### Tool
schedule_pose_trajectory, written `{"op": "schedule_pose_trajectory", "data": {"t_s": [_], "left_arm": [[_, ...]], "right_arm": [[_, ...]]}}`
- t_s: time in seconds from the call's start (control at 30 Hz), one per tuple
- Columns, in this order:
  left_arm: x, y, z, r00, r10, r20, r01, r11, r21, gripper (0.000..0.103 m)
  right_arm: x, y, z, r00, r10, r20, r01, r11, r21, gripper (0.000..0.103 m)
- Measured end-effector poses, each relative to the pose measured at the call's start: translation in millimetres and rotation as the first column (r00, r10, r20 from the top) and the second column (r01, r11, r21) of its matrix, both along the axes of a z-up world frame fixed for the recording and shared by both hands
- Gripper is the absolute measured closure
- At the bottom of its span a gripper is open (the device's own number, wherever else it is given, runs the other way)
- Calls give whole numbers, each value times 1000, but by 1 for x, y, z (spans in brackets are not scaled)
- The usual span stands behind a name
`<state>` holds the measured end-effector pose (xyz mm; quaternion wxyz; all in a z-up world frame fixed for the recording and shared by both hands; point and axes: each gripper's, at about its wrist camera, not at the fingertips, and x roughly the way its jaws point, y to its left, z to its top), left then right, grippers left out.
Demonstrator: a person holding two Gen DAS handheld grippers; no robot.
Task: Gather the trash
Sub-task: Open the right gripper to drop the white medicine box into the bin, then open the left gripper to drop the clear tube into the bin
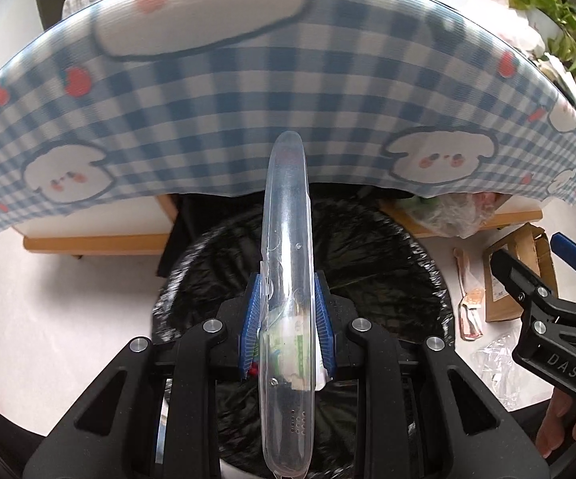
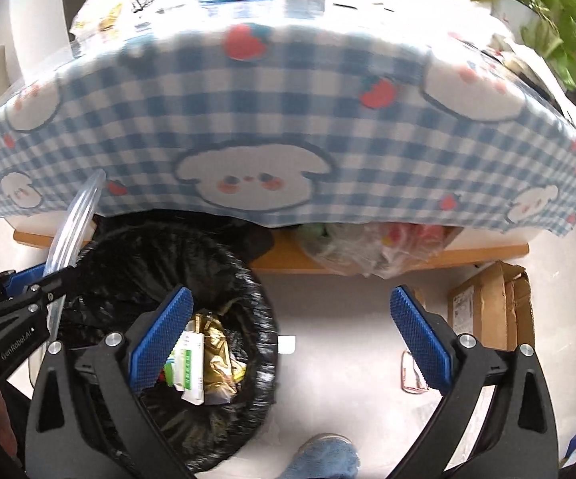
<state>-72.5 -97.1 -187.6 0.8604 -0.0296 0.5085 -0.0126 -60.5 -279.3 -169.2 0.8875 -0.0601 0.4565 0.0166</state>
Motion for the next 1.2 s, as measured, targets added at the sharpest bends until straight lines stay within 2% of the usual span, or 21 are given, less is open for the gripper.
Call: {"op": "schedule_pose_trajectory", "data": {"t_s": [0.23, 0.5, 0.53, 0.63, 0.67, 0.93, 1.2], "left_arm": [[8, -14, -13, 1000, -12, -24, 12, 1000, -8, 78], [10, -20, -24, 999, -10, -43, 11, 1000, 12, 77], [9, -19, -24, 999, -10, -41, 11, 1000, 17, 74], [9, -20, -23, 1000, -9, -27, 9, 1000, 21, 56], [8, -19, -22, 1000, -11, -22, 11, 1000, 22, 54], [4, -6, -5, 1000, -14, 8, 14, 1000, 23, 38], [-1, 14, 19, 999, 7, 49, -7, 1000, 15, 28]], "right_arm": [[-1, -27, -10, 999, -42, -32, 42, 999, 15, 8], [0, -29, -15, 998, -35, -48, 36, 999, 11, 8], [0, -29, -14, 998, -33, -45, 34, 999, 12, 8], [0, -25, -12, 999, -29, -42, 29, 1000, 10, 8], [0, -24, -12, 999, -30, -44, 31, 999, 12, 8], [2, -16, 2, 999, -25, -31, 26, 999, 18, 8], [3, 0, 22, 1000, -6, -1, 6, 1000, 26, 8]]}}
